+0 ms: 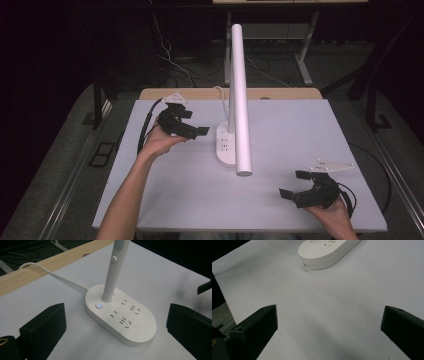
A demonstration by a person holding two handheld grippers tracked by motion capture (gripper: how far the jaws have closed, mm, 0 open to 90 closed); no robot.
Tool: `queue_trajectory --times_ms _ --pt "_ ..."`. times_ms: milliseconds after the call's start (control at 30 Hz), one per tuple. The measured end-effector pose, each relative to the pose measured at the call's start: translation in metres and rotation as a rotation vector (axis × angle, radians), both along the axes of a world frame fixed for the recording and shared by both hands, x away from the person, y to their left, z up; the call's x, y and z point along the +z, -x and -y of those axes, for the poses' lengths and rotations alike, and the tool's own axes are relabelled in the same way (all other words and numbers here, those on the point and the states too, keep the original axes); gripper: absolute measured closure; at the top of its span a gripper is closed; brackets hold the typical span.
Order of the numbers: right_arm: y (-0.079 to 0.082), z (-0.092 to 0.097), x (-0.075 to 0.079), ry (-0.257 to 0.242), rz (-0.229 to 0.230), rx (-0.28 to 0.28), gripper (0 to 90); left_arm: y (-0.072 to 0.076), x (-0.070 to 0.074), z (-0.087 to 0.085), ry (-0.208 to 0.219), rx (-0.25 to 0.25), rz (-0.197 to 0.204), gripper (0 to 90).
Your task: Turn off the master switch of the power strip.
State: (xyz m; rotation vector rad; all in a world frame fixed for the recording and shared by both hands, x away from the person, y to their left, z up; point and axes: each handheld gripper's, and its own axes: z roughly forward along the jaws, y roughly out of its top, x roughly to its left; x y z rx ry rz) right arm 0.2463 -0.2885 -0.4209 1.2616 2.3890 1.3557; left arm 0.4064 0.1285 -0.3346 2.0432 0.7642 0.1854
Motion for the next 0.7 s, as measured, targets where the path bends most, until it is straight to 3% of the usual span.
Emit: queue_trajectory --times_ms 700 --pt "0.0 0.001 -0.001 0.002 0.005 0.003 0.1 -0.031 -0.008 0.014 -0.048 0.021 -0.028 4.6"
